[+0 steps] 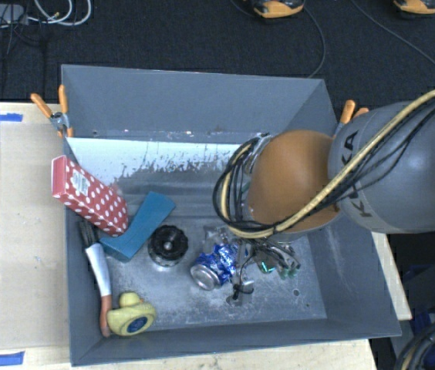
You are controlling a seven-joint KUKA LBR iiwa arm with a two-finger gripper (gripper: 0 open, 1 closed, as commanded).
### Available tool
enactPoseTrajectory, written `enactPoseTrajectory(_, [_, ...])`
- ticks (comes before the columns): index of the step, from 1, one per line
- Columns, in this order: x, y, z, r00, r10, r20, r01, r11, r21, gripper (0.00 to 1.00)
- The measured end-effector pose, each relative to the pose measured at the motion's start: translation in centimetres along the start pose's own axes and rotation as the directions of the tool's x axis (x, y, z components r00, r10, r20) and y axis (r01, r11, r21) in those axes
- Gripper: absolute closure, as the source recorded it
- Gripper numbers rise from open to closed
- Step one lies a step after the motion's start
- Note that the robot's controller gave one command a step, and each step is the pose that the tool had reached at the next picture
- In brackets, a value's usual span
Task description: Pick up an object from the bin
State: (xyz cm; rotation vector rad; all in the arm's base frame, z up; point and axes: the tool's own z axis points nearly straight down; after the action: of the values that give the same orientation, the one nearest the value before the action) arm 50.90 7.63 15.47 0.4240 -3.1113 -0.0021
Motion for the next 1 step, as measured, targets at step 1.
enactPoseTrajectory(1, [-0.42,-0.81,2.53,0.994,0.112,-0.005,-0.112,0.994,-0.001,0.00])
